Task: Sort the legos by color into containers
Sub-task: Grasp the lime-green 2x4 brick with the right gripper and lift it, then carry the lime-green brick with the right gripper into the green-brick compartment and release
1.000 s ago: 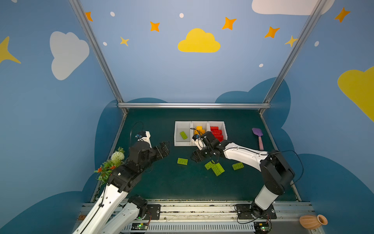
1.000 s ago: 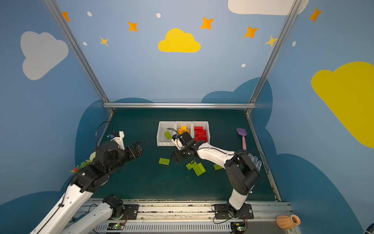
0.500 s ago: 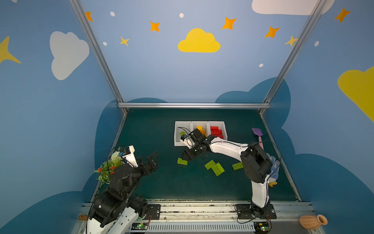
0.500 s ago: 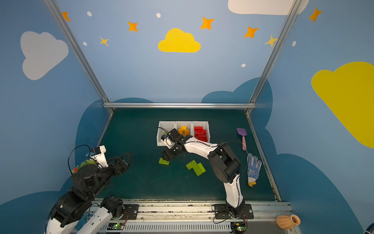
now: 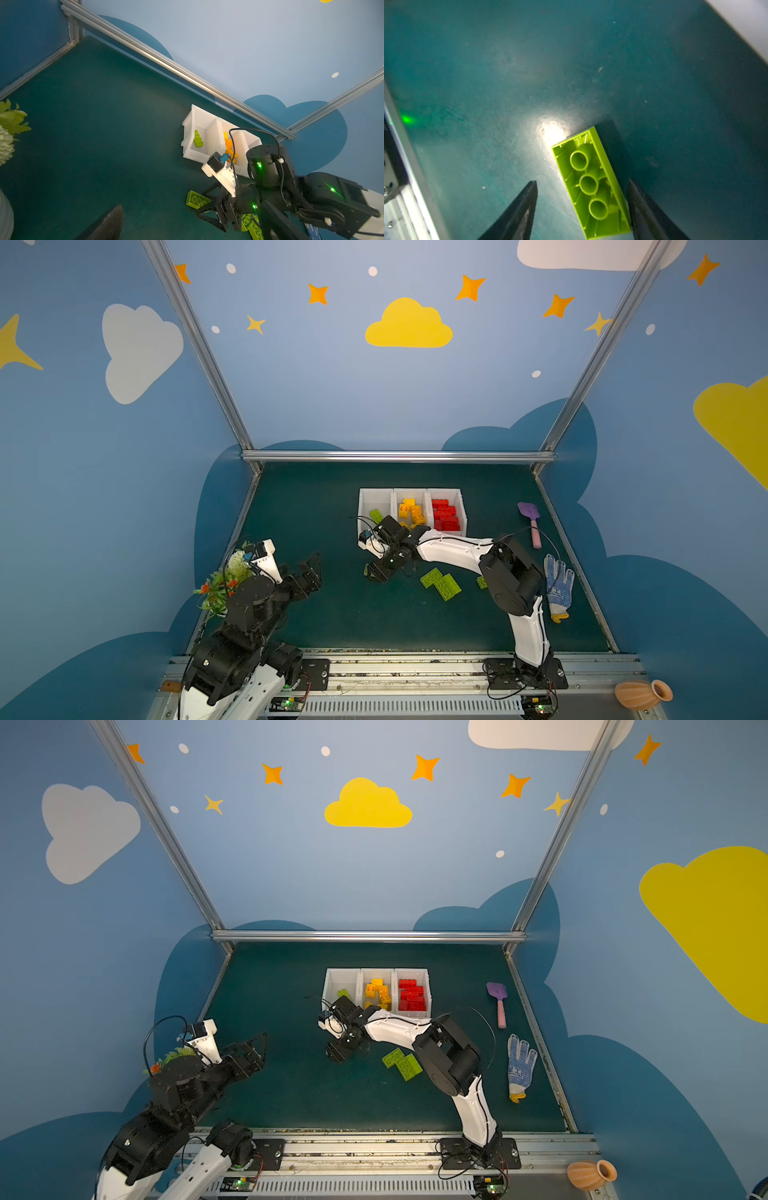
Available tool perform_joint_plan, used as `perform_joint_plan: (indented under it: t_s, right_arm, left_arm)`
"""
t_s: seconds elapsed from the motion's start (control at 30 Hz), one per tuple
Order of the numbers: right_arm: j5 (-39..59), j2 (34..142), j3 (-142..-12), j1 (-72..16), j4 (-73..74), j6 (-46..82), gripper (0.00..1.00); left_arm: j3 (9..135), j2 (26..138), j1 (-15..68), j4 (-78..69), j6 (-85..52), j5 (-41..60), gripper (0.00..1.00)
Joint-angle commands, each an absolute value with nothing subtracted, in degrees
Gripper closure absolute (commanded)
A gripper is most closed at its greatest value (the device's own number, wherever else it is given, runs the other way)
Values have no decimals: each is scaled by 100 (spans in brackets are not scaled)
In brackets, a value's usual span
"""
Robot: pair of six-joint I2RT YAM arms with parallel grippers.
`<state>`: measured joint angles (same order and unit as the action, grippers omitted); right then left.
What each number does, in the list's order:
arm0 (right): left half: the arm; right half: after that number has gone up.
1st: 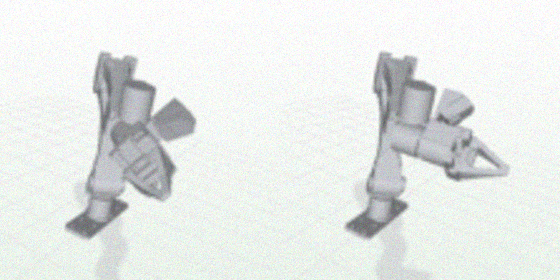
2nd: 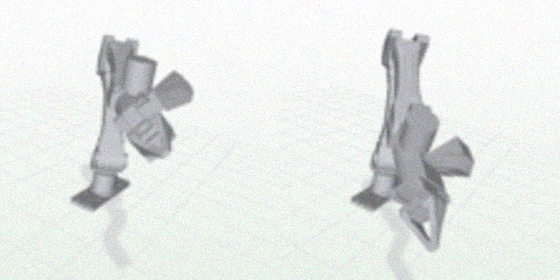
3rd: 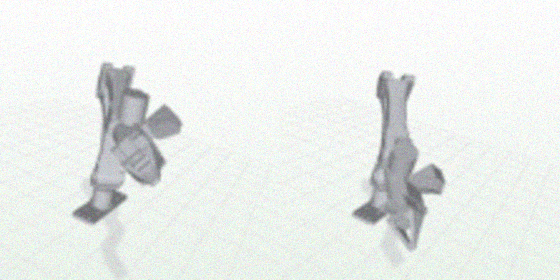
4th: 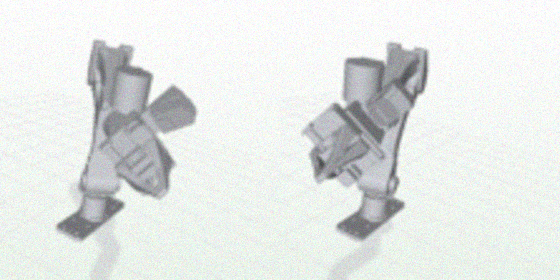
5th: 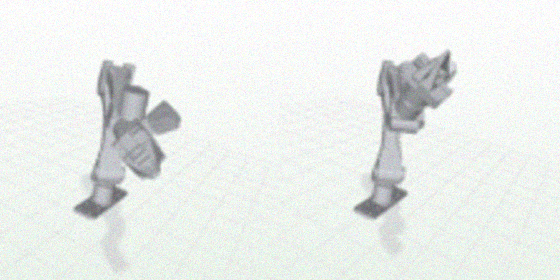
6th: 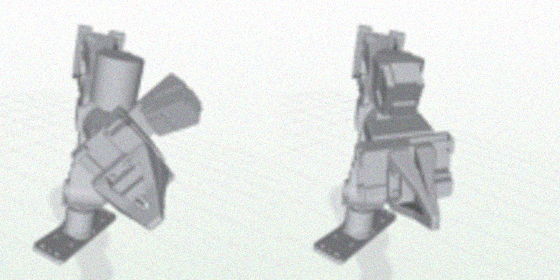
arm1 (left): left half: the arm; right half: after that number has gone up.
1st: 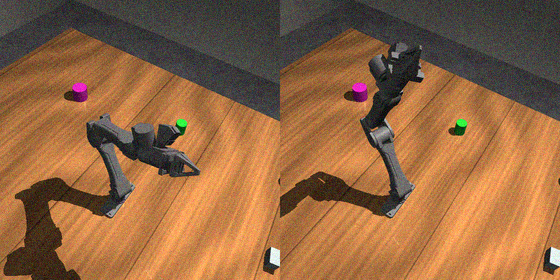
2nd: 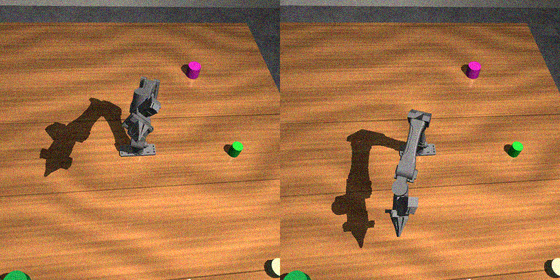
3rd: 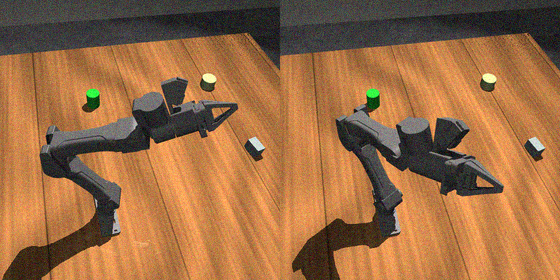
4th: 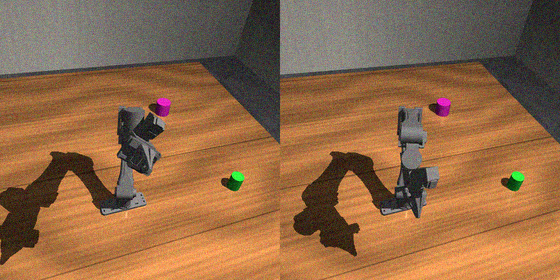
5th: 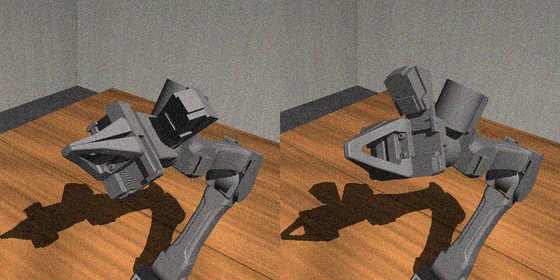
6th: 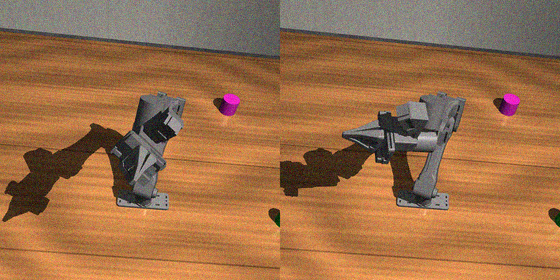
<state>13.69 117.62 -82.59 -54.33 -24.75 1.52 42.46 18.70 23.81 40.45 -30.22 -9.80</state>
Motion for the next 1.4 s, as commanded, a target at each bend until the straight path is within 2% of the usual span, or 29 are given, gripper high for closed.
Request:
perform_joint_plan:
  t_s: [0.0,0.3,0.43,0.67,1.0,1.37]
  right_arm:
    - [722,11761,-8168,-5606,-2479,70,43]
    - [334,11705,-7999,-5774,-2372,113,67]
    - [412,11571,-7902,-5776,-2268,176,74]
    - [433,11322,-8048,-5679,-2449,268,76]
    - [751,11070,-8572,-5062,-2806,235,77]
    - [1072,12104,-10369,-4484,-3297,185,77]
  left_arm:
    - [4265,1971,2279,4113,-2951,-1038,0]
    - [4237,2097,1933,4052,-2961,-814,0]
    - [4228,2127,1840,4035,-2961,-713,0]
    - [4226,2160,1804,4025,-2966,-669,0]
    - [4211,2206,1752,3991,-2960,-572,0]
    - [4256,2257,1731,4077,-2890,-584,0]
